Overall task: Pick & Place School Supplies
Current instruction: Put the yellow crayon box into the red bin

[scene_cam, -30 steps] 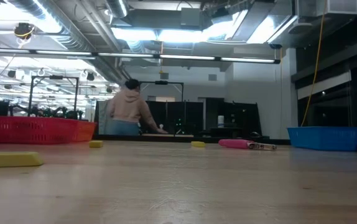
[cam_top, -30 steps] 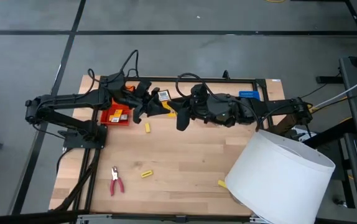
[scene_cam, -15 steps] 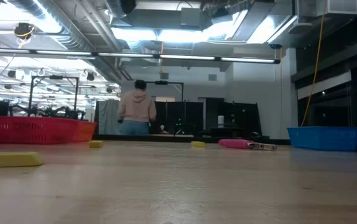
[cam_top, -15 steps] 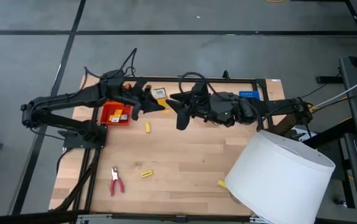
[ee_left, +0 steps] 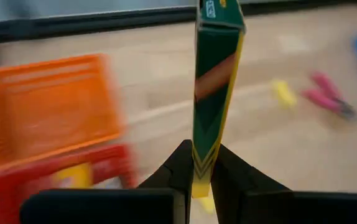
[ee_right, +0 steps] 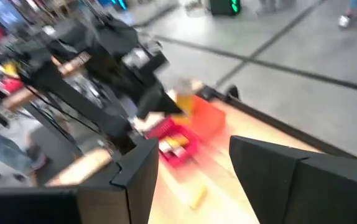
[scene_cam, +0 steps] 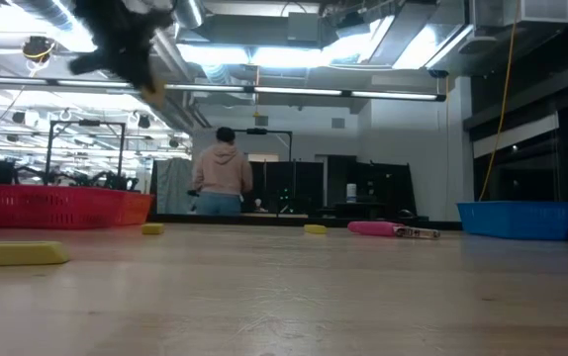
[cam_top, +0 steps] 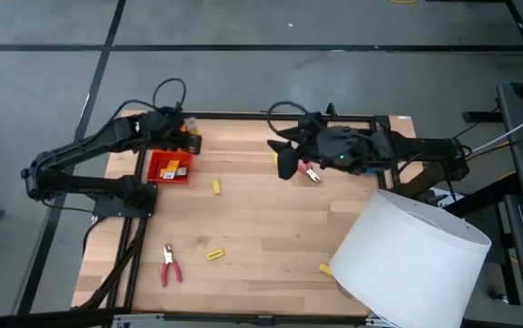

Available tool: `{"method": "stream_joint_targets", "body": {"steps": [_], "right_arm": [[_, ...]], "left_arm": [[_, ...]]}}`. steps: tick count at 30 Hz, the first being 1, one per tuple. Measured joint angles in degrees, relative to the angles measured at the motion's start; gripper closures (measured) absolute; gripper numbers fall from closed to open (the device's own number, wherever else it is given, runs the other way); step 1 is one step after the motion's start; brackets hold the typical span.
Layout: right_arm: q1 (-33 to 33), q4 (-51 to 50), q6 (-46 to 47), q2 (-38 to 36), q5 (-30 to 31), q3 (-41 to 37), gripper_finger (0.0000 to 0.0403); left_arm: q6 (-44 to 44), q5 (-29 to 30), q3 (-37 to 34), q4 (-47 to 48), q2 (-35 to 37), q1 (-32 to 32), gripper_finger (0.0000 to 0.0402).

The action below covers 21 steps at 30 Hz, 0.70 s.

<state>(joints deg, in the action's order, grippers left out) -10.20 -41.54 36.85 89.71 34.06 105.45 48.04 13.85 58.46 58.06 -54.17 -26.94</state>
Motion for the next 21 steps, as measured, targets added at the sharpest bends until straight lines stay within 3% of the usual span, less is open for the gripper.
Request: {"method": "stream_joint_targets", "body": {"steps": [5, 8, 11, 16, 21], "right_arm": [[-1.45, -4.52, 3.95, 0.03, -0.25, -2.43, 0.0201], [-2.43, -6.53, 5.31, 0.08, 0.82, -3.88, 0.0201], [-3.28, -6.68, 6.46, 0.03, 1.09, -5.6, 0.0201], [-4.88, -7.2, 6.42, -0.46, 1.12, -5.79, 0.0201], [-6.76, -12.91, 10.01, -3.96, 5.63, -5.79, 0.0201]], "left_arm": [[11.79, 9.78, -0.44, 5.91, 0.09, -0.83, 0.0373], [16.85, 11.06, -3.6, 4.09, 0.22, -2.01, 0.0372], [19.32, 8.26, -9.19, 0.38, 0.25, -4.16, 0.0372], [23.88, -1.6, -21.06, -12.09, 0.27, -7.79, 0.0371], [33.99, -1.8, -27.34, -14.2, 1.45, -5.52, 0.0371]]}}
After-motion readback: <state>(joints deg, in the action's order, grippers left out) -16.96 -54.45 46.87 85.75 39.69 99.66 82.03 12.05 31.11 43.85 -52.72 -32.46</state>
